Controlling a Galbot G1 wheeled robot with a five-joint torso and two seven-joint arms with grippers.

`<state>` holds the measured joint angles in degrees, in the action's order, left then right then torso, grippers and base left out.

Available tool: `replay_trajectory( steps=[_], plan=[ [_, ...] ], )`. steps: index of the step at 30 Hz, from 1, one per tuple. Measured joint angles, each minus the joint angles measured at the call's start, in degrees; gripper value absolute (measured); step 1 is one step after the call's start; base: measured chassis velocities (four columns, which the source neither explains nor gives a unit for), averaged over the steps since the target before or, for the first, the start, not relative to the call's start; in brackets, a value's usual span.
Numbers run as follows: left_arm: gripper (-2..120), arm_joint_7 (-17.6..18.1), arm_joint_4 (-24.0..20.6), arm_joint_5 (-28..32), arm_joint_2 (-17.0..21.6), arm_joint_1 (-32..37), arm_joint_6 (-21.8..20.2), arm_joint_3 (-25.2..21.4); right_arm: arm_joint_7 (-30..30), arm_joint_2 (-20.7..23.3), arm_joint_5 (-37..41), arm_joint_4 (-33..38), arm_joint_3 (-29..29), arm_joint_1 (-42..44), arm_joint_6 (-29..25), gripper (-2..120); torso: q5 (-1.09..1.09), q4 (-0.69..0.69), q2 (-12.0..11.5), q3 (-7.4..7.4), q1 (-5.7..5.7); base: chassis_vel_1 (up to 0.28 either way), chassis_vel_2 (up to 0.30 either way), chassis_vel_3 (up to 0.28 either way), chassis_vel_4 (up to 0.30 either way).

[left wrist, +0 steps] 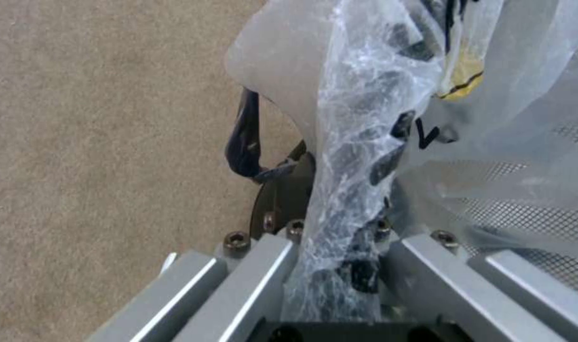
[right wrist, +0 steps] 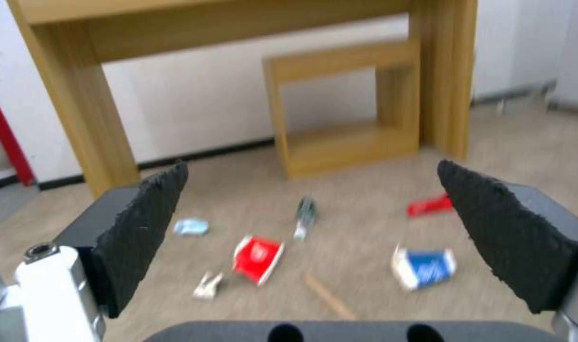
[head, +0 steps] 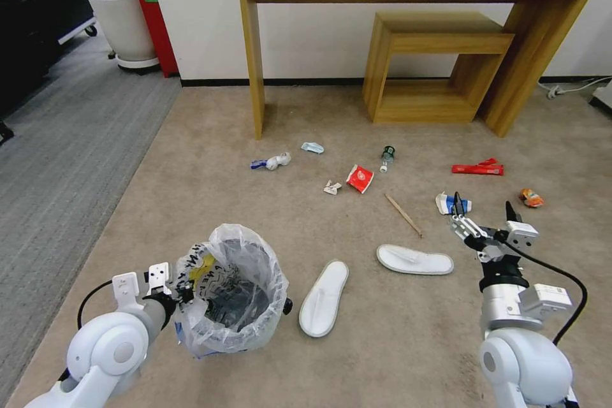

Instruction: Pick up the trash bin and place the garbage on the floor into it.

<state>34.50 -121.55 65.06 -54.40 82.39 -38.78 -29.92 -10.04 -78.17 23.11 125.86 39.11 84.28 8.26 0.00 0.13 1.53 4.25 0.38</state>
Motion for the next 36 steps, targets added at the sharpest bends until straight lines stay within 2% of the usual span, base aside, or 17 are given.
replay_trajectory(
  steps=[2,4,6,8,9,10,12,14,15,18,20,22,24,30,32,34,36],
  plan=[
    [0,0.00,0.02,-0.03,0.02,0.09,0.03,0.00,-1.10,0.34,1.67,0.17,-0.41,-0.34,1.69,100,0.00,0.00,0.00,0.00,0.00,0.000,0.000,0.000,0.000],
    [0,0.00,0.07,-0.09,0.09,0.31,0.08,0.00,-6.28,1.65,8.41,0.45,-2.27,-1.36,8.86,100,0.00,-0.01,0.00,0.00,0.00,0.000,0.000,0.000,0.000],
    [0,0.00,0.08,-0.10,0.11,0.32,0.09,0.00,-6.92,1.81,9.24,0.47,-2.46,-1.44,9.71,100,0.00,-0.01,0.00,0.00,0.00,0.000,0.000,0.000,0.000],
    [0,-0.02,0.12,-0.10,0.18,0.32,0.17,-0.02,-15.89,3.68,20.55,0.26,-5.14,-2.51,17.67,100,0.01,0.00,0.00,0.00,0.00,0.000,0.000,0.000,0.000],
    [0,-0.02,0.15,-0.09,0.19,0.32,0.19,-0.02,-17.85,4.18,23.34,-0.05,-5.79,-2.80,19.10,100,0.00,0.00,0.00,0.00,0.00,0.000,0.000,0.000,0.000],
    [0,-0.02,0.15,-0.09,0.19,0.32,0.19,-0.02,-17.85,4.18,23.34,-0.05,-5.79,-2.80,19.10,100,0.00,0.00,0.00,0.00,0.00,0.000,0.000,0.000,0.000],
    [0,-0.05,0.32,-0.15,0.15,0.38,0.31,-0.07,-24.95,6.09,30.98,-2.67,-9.58,-4.31,22.13,100,0.01,-0.01,-0.01,0.01,0.00,0.000,0.000,0.000,0.000],
    [0,-0.05,0.37,-0.19,0.11,0.38,0.33,-0.07,-26.21,6.41,32.12,-3.15,-10.35,-4.67,22.67,100,0.01,0.00,0.00,0.01,0.00,0.000,0.000,0.000,0.000],
    [0,-0.07,0.48,-0.29,-0.02,0.38,0.35,-0.06,-29.66,7.22,35.09,-4.41,-12.48,-5.80,24.27,100,0.00,0.00,0.00,0.00,0.00,0.000,0.000,0.000,0.000],
    [0,-0.08,0.64,-0.35,-0.21,0.33,0.36,-0.01,-32.57,8.09,37.75,-5.64,-14.87,-7.08,25.49,100,0.01,-0.01,-0.01,0.00,0.00,0.000,0.000,0.000,0.000],
    [0,-0.26,1.23,-0.80,-0.83,0.21,0.60,0.22,-38.44,10.44,43.03,-9.70,-20.34,-11.53,28.23,100,0.00,0.00,-0.01,0.00,0.00,0.000,0.000,0.000,0.000],
    [0,-0.32,1.34,-0.90,-0.96,0.18,0.63,0.29,-39.03,10.81,43.64,-10.49,-21.26,-12.33,28.48,100,0.00,0.00,-0.01,0.00,0.00,0.000,0.000,0.000,0.000],
    [0,-0.48,1.89,-1.36,-1.59,-0.02,0.75,0.55,-39.91,11.94,44.39,-14.08,-24.96,-15.59,28.66,100,-0.01,-0.01,-0.01,0.01,0.00,0.000,0.000,0.000,0.000],
    [0,-0.49,2.53,-1.79,-2.19,-0.11,0.82,0.62,-40.34,11.82,45.95,-18.32,-29.02,-19.75,28.63,100,0.00,0.00,-0.01,0.01,0.00,0.000,0.000,0.000,0.000],
    [0,-0.43,2.66,-1.89,-2.47,-0.04,0.86,0.40,-40.42,10.65,46.31,-22.49,-33.22,-23.24,28.25,100,0.00,0.00,-0.02,0.01,0.00,0.000,0.000,0.000,0.000],
    [0,-0.38,2.67,-1.89,-2.54,-0.02,0.87,0.35,-40.41,10.17,46.30,-23.28,-33.85,-23.81,28.19,100,0.00,0.00,-0.01,0.01,0.00,0.000,0.000,0.000,0.000],
    [0,-0.23,2.79,-1.96,-2.73,0.14,0.98,0.28,-40.39,7.58,46.09,-27.02,-36.44,-26.07,27.80,100,0.00,-0.01,-0.02,0.01,0.00,0.000,0.000,0.000,0.000]
  ],
)
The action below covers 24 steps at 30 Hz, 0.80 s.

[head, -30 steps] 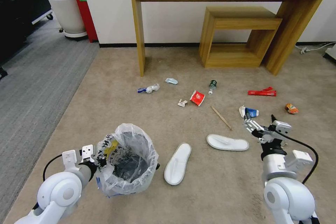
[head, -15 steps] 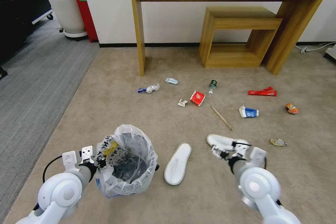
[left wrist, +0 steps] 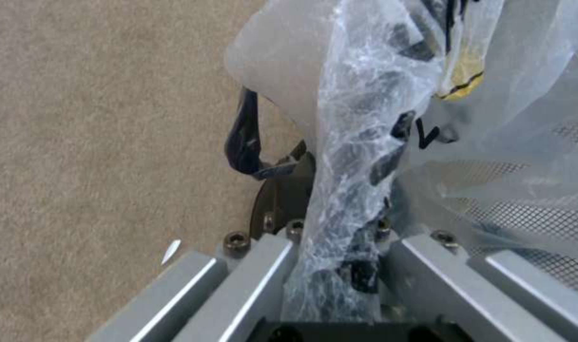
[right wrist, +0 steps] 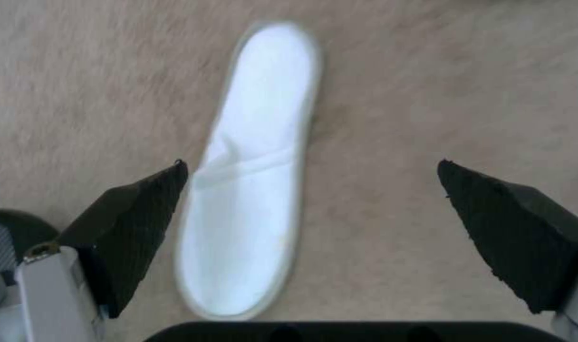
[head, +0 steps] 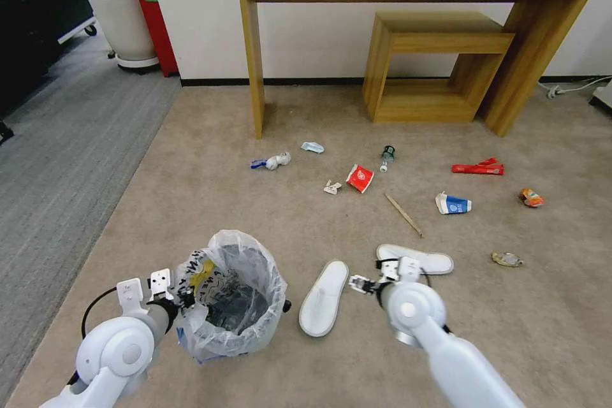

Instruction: Pick up the trash bin and place the garbage on the floor into it.

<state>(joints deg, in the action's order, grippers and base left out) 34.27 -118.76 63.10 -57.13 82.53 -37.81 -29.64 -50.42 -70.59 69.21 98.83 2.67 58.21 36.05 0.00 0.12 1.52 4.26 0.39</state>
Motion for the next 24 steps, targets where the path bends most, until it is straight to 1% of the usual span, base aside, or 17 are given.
replay_trajectory(
  steps=[2,4,5,7,8,12,19,24],
  plan=[
    [0,0.02,0.04,-0.02,-0.01,0.02,0.02,-0.01,0.00,-0.30,-0.07,-0.55,-0.34,-0.23,-0.10,100,0.00,0.00,0.00,0.00,0.00,0.000,0.000,0.000,0.000],
    [0,0.03,0.22,-0.14,-0.12,0.09,0.28,-0.10,0.02,-1.52,-0.67,-4.12,-2.44,-1.41,-0.61,100,0.00,0.00,0.00,0.00,0.00,0.000,0.000,0.000,0.000],
    [0,0.03,0.22,-0.14,-0.12,0.09,0.28,-0.10,0.02,-1.52,-0.67,-4.12,-2.44,-1.41,-0.61,100,0.00,0.00,0.00,0.00,0.00,0.000,0.000,0.000,0.000],
    [0,0.01,0.52,-0.28,-0.31,-0.12,0.47,-0.03,0.01,-1.87,-1.00,-7.07,-3.90,-2.41,-1.07,100,-0.01,0.01,0.00,0.00,0.00,0.000,0.000,0.000,0.000],
    [0,0.01,0.52,-0.28,-0.31,-0.12,0.47,-0.03,0.01,-1.87,-1.00,-7.07,-3.90,-2.41,-1.07,100,-0.01,0.01,0.00,0.00,0.00,0.000,0.000,0.000,0.000],
    [0,-0.21,1.09,-0.64,-0.88,-0.74,0.74,0.59,0.66,-2.70,-2.74,-11.61,-6.52,-3.90,-1.95,100,-0.01,0.02,0.00,0.00,0.00,0.000,0.000,0.000,0.000],
    [0,-0.41,1.67,-1.05,-1.16,-1.09,1.00,0.91,1.54,-4.45,-4.74,-13.06,-9.26,-4.52,-2.46,100,0.00,0.01,0.00,0.00,0.00,0.000,0.000,0.000,0.000],
    [0,-0.58,1.90,-1.10,-1.17,-1.17,1.23,0.79,2.84,-4.88,-6.78,-14.57,-11.26,-5.37,-2.97,100,0.00,0.01,0.00,-0.01,0.00,0.000,0.000,0.000,0.000]
  ],
)
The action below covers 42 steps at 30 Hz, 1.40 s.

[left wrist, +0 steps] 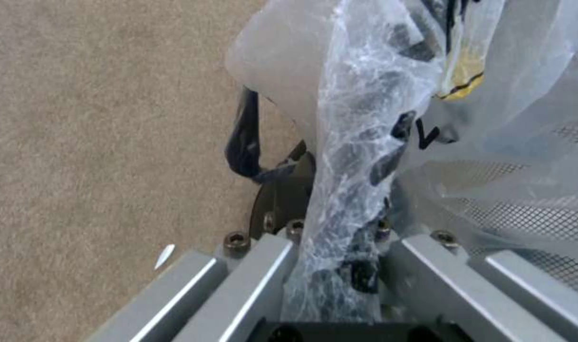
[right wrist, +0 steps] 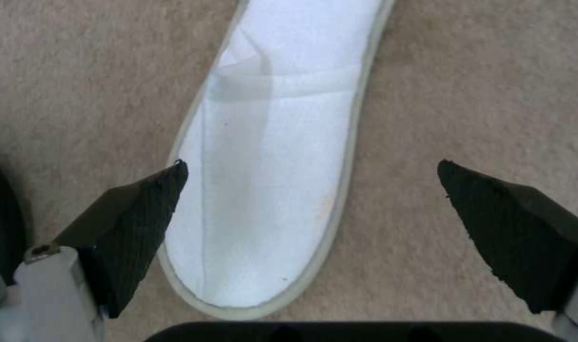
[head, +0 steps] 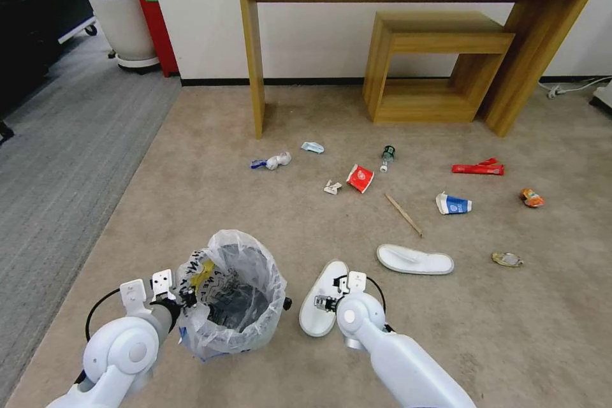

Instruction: Pick up the trash bin and place the garbage on the floor into it.

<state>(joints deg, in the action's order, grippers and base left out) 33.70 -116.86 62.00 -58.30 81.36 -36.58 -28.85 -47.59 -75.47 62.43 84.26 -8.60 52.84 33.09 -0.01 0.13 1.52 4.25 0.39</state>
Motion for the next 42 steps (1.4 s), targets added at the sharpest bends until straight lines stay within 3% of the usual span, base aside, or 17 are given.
replay_trajectory(
  steps=[20,28,31,36,42],
  plan=[
    [0,-0.70,-0.35,-0.63,-0.08,1.07,0.75,-0.72,1.23,-5.26,-3.43,-12.76,-4.92,-6.45,-1.51,100,0.00,0.00,0.01,0.00,0.00,0.000,0.000,0.000,0.000],
    [0,-1.08,-0.51,-1.08,-0.23,1.28,1.06,-0.72,2.38,-5.80,-4.90,-14.37,-5.30,-6.05,-2.48,78,0.00,0.00,0.01,0.00,0.00,0.000,0.000,0.000,0.000],
    [0,-1.24,-0.42,-1.29,-0.32,1.23,1.13,-0.62,3.04,-5.63,-5.45,-14.43,-5.51,-5.81,-2.66,61,0.00,-0.01,0.01,0.00,0.00,0.000,0.000,0.000,0.000],
    [0,-1.29,-0.25,-1.30,-0.32,1.00,1.16,-0.55,3.80,-5.26,-5.98,-14.12,-5.56,-5.35,-2.96,49,0.01,0.00,0.01,0.00,0.00,0.000,0.000,0.000,0.000],
    [0,-1.30,-0.01,-1.31,-0.37,0.69,1.20,-0.41,5.44,-4.22,-7.70,-12.95,-5.43,-4.46,-3.19,24,0.01,0.00,0.01,0.00,0.00,0.000,0.000,0.000,0.000]
  ],
)
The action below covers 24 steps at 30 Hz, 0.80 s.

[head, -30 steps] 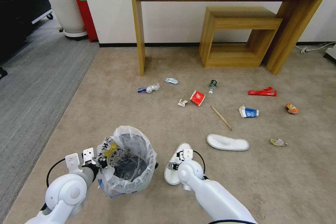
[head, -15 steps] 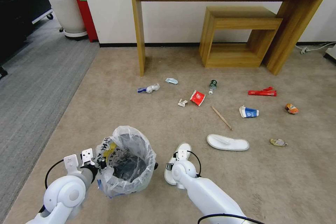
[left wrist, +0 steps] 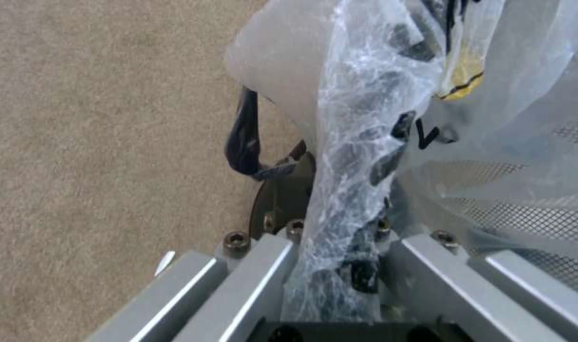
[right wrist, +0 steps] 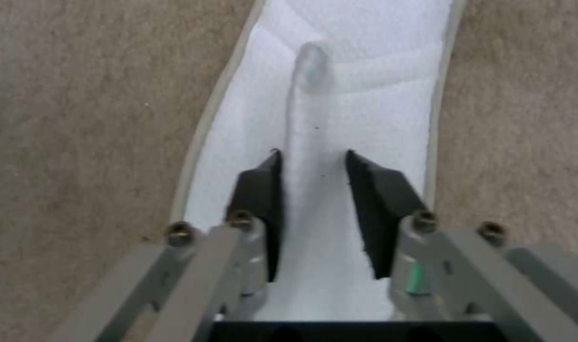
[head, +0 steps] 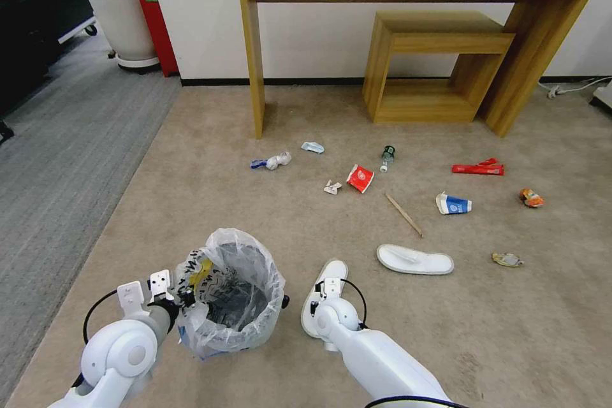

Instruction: Pick up the trash bin and place the garbage on the floor into it.

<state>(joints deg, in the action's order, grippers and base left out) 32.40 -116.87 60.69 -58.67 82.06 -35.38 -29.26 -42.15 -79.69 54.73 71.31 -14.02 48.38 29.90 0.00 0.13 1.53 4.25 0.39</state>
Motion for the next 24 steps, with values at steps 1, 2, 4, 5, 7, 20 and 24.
replay_trajectory(
  steps=[1,2,4,5,7,20,24],
  plan=[
    [0,0.00,0.10,0.00,-0.01,-0.09,0.01,0.02,0.42,0.17,-0.51,0.06,0.07,0.23,-0.17,21,0.00,0.00,0.00,0.00,0.00,0.000,0.000,0.000,0.000],
    [0,0.00,0.23,0.00,-0.04,-0.20,0.05,0.05,0.74,0.33,-0.88,0.09,0.18,0.46,-0.34,14,0.00,0.00,0.00,0.00,0.00,0.000,0.000,0.000,0.000],
    [0,0.00,0.30,0.00,-0.06,-0.26,0.07,0.07,0.83,0.40,-1.05,0.09,0.26,0.58,-0.44,13,0.00,0.00,0.00,0.00,0.00,0.000,0.000,0.000,0.000],
    [0,0.00,0.44,0.00,-0.11,-0.35,0.12,0.12,1.20,0.62,-1.42,0.23,0.41,0.90,-0.72,5,0.00,0.00,0.00,0.00,0.00,0.000,0.000,0.000,0.000],
    [0,-0.01,0.57,-0.03,-0.16,-0.46,0.15,0.20,1.41,0.86,-1.73,0.45,0.51,1.21,-1.02,1,0.00,0.00,0.00,0.00,0.00,0.000,0.000,0.000,0.000],
    [0,-0.06,1.20,-0.46,-0.56,-0.82,0.23,0.42,5.15,6.59,-2.10,13.46,6.15,4.68,-4.75,0,0.01,0.00,0.00,0.00,0.00,0.000,0.000,0.000,0.000],
    [0,-0.06,0.95,-0.47,-0.56,-0.72,0.24,0.26,7.48,10.32,-1.51,23.05,8.58,5.04,-6.22,0,0.01,0.00,0.00,0.00,0.00,0.000,0.000,0.000,0.000]
  ],
)
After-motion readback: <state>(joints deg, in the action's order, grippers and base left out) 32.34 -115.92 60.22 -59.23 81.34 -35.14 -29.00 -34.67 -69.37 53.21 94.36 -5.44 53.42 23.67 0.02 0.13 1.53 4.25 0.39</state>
